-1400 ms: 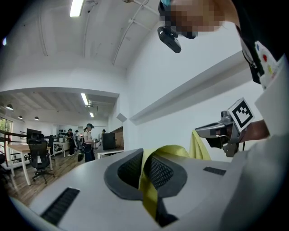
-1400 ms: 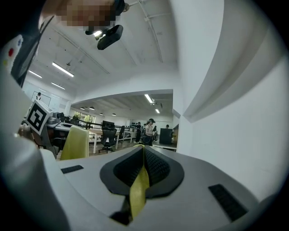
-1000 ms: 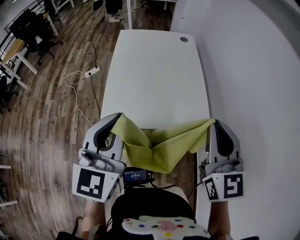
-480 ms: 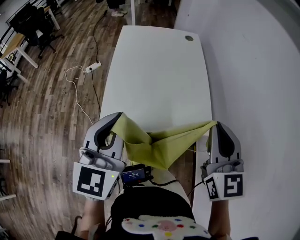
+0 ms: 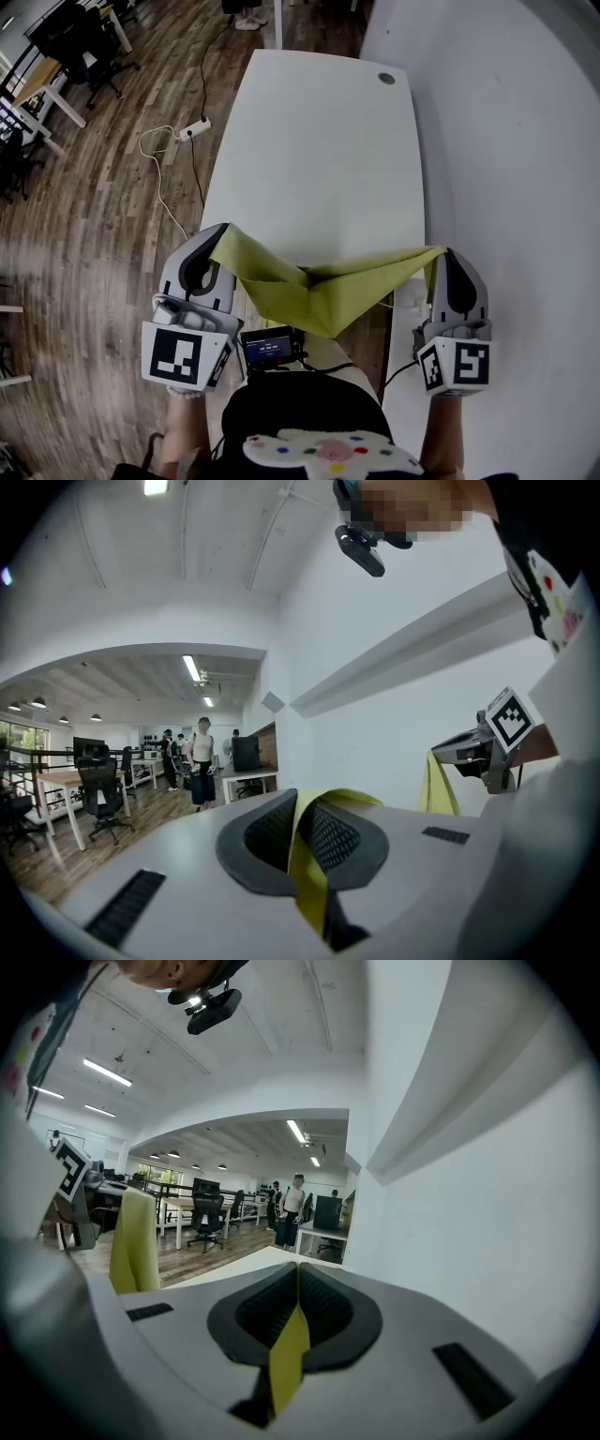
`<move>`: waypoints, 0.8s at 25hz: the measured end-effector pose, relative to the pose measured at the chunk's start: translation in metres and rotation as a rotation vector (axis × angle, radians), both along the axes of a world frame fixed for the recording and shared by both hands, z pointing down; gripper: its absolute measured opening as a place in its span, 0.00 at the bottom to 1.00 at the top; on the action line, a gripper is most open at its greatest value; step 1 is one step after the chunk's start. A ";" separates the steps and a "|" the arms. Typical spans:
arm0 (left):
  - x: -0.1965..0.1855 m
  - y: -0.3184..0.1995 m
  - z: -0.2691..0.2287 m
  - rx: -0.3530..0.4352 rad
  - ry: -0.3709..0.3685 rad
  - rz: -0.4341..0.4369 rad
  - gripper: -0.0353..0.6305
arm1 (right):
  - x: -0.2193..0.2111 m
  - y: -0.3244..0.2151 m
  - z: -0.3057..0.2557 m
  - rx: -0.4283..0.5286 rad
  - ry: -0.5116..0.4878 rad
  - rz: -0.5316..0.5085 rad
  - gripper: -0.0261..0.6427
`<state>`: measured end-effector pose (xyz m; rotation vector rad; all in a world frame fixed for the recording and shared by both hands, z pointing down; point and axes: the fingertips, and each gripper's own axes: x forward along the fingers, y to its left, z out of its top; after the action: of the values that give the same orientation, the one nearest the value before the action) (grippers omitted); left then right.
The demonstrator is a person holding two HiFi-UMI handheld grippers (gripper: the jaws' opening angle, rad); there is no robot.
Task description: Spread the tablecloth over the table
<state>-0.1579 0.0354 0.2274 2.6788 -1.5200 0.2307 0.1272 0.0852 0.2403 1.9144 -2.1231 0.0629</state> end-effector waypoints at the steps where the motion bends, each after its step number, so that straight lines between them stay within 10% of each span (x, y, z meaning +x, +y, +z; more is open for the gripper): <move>1: -0.003 -0.001 0.001 0.004 -0.009 -0.010 0.07 | 0.005 0.002 0.003 -0.004 0.001 0.016 0.09; 20: -0.096 -0.033 0.003 0.062 -0.191 -0.302 0.07 | 0.205 0.032 -0.007 0.002 0.019 0.522 0.09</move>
<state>-0.2535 0.0020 0.2300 2.4849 -1.9911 0.4391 0.3318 0.1172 0.2337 2.4035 -1.5572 0.1459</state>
